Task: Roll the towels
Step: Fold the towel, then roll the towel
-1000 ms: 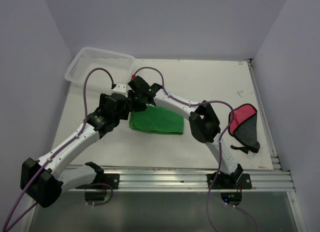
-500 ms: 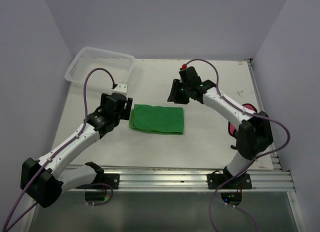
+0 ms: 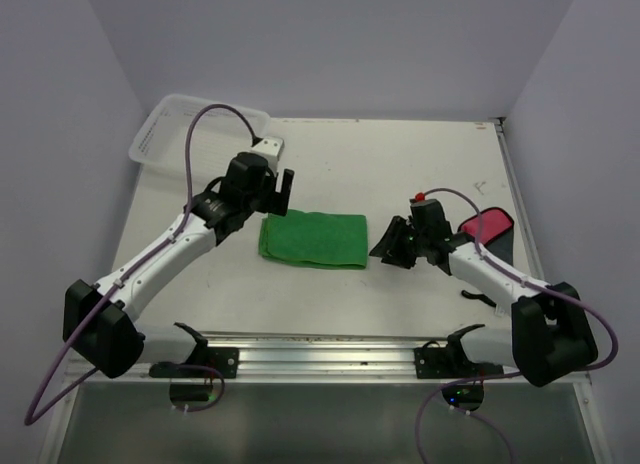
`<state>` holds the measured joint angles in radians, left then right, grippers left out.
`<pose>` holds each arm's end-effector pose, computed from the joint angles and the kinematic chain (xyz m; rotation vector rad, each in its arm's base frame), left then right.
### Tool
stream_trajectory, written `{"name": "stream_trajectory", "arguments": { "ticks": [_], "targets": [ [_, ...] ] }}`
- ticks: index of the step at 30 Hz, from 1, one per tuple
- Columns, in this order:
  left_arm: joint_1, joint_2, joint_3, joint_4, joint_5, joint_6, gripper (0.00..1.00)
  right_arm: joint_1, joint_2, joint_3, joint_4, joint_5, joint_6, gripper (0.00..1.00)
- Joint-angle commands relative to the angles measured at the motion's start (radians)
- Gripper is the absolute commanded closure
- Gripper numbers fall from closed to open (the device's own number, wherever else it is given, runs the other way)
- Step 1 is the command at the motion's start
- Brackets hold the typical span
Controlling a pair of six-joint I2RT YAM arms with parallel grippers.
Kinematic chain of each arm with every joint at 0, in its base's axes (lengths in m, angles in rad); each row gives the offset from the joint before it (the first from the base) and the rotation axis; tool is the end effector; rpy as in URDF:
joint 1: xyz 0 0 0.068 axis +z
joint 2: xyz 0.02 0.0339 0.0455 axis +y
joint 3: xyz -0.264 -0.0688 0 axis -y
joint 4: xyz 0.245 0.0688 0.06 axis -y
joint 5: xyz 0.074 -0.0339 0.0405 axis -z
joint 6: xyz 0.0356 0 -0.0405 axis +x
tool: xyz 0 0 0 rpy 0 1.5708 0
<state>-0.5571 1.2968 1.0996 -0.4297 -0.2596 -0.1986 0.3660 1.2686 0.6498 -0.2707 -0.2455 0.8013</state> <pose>0.2496 -0.1447 0.3149 0.2449 2.1635 -0.1455 0.2249 0.0955 0.1880 0.4498 2.5599 0.7745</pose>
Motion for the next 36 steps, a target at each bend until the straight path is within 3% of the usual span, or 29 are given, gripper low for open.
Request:
{"name": "stream_trajectory", "arguments": {
  "ticks": [1, 6, 11, 23, 26, 31, 36],
  "targets": [
    [-0.004, 0.073, 0.101, 0.045, 0.127, -0.001, 0.16, -0.001, -0.005, -0.019, 0.180, -0.072, 0.068, 0.53],
    [-0.015, 0.235, 0.281, -0.012, 0.204, -0.010, 0.17, -0.002, 0.069, -0.068, 0.302, -0.075, 0.108, 0.53],
    [-0.041, 0.364, 0.419, -0.078, 0.223, -0.007, 0.17, -0.002, 0.158, -0.056, 0.306, -0.070, 0.102, 0.53],
    [-0.141, 0.555, 0.566, -0.110, 0.220, -0.024, 0.18, 0.002, 0.256, -0.153, 0.470, -0.121, 0.130, 0.59],
    [-0.164, 0.604, 0.606, -0.130, 0.218, -0.036, 0.18, 0.011, 0.261, -0.157, 0.473, -0.123, 0.125, 0.65],
    [-0.201, 0.679, 0.666, -0.153, 0.214, -0.050, 0.18, 0.013, 0.258, -0.170, 0.458, -0.101, 0.105, 0.87],
    [-0.240, 0.734, 0.698, -0.142, 0.206, -0.070, 0.19, 0.013, 0.278, -0.187, 0.476, -0.106, 0.107, 0.98]
  ]
}}
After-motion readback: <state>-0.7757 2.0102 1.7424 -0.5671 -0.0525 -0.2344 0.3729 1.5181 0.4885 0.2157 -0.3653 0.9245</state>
